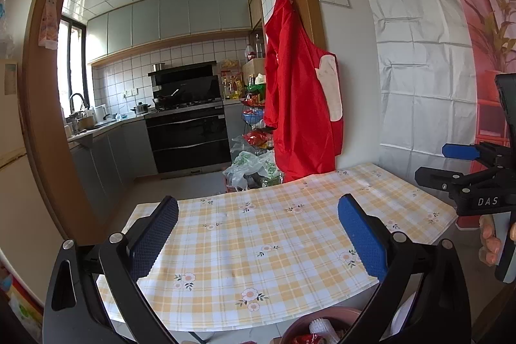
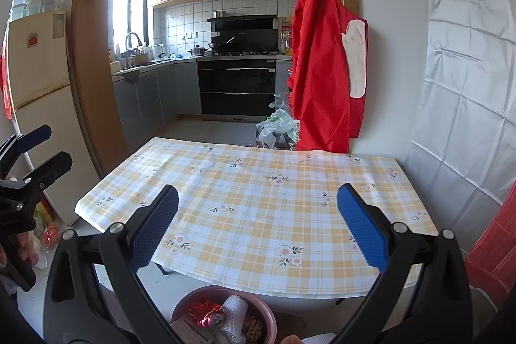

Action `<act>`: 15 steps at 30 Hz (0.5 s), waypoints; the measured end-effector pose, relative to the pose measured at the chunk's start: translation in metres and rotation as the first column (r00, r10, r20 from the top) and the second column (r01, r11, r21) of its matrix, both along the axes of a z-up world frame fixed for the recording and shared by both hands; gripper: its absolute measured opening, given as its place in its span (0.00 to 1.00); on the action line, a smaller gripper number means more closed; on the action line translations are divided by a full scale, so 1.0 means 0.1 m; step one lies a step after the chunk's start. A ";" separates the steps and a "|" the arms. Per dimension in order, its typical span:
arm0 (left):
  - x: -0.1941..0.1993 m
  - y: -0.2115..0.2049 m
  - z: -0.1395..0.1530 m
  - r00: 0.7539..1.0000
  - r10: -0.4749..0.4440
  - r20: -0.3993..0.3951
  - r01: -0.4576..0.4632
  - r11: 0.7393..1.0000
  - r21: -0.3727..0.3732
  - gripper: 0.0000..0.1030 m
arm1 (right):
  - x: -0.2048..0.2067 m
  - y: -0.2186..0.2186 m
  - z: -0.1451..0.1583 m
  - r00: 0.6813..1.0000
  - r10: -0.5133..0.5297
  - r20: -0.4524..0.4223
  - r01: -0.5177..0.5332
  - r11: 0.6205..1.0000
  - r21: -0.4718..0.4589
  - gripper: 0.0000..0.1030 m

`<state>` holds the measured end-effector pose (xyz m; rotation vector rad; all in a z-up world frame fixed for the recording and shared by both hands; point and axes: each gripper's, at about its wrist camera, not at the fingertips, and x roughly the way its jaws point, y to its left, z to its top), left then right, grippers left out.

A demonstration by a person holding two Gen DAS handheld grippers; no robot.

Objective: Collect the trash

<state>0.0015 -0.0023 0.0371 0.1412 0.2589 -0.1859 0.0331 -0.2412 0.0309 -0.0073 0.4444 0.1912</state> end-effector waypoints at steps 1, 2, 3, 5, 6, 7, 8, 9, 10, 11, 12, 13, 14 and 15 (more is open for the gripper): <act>0.00 0.00 0.00 1.000 -0.003 -0.001 0.003 1.000 -0.003 0.94 | 0.00 0.01 0.00 1.000 0.004 -0.003 -0.004 1.000 -0.001 0.94; 0.00 0.00 0.01 1.000 -0.007 -0.001 0.007 1.000 -0.005 0.94 | 0.00 0.02 0.00 1.000 0.004 -0.004 -0.004 1.000 -0.005 0.94; 0.00 0.00 0.01 1.000 -0.007 0.001 0.007 1.000 -0.006 0.94 | 0.00 0.02 0.01 1.000 0.002 -0.003 -0.002 1.000 -0.009 0.94; -0.03 0.02 0.02 1.000 -0.007 0.005 0.007 1.000 -0.006 0.94 | -0.01 0.02 0.01 1.000 0.002 -0.001 -0.002 1.000 -0.010 0.94; -0.03 0.02 0.02 1.000 -0.008 0.005 0.008 1.000 -0.007 0.94 | -0.01 0.03 0.01 1.000 0.002 -0.003 -0.002 1.000 -0.008 0.94; -0.03 0.02 0.03 1.000 -0.009 0.005 0.009 1.000 -0.009 0.94 | -0.01 0.03 0.01 1.000 0.008 -0.004 -0.008 1.000 -0.004 0.94; -0.03 0.03 0.03 1.000 -0.009 0.005 0.009 1.000 -0.010 0.94 | -0.01 0.03 0.02 1.000 0.008 -0.005 -0.008 1.000 -0.004 0.94; -0.03 0.03 0.04 1.000 -0.009 0.006 0.009 1.000 -0.010 0.94 | -0.01 0.04 0.02 1.000 0.005 -0.003 -0.005 1.000 -0.007 0.94; -0.03 0.03 0.04 1.000 -0.009 0.007 0.009 1.000 -0.010 0.94 | -0.01 0.04 0.02 1.000 0.003 -0.001 -0.003 1.000 -0.009 0.94; -0.02 0.03 0.05 1.000 -0.008 0.009 0.008 1.000 -0.010 0.94 | -0.02 0.05 0.03 1.000 0.002 0.000 -0.002 1.000 -0.011 0.94; -0.03 0.03 0.05 1.000 -0.007 0.010 0.007 1.000 -0.010 0.94 | -0.02 0.05 0.03 1.000 0.001 0.001 -0.001 1.000 -0.011 0.94; -0.03 0.03 0.05 1.000 -0.007 0.011 0.007 1.000 -0.011 0.94 | -0.03 0.05 0.03 1.000 0.002 0.001 -0.002 1.000 -0.011 0.94; -0.03 0.03 0.05 1.000 -0.007 0.012 0.007 1.000 -0.011 0.94 | -0.03 0.06 0.04 1.000 0.002 0.002 -0.002 1.000 -0.013 0.94; -0.04 0.03 0.05 1.000 -0.006 0.013 0.006 1.000 -0.010 0.94 | -0.03 0.05 0.03 1.000 0.000 0.002 0.000 1.000 -0.013 0.94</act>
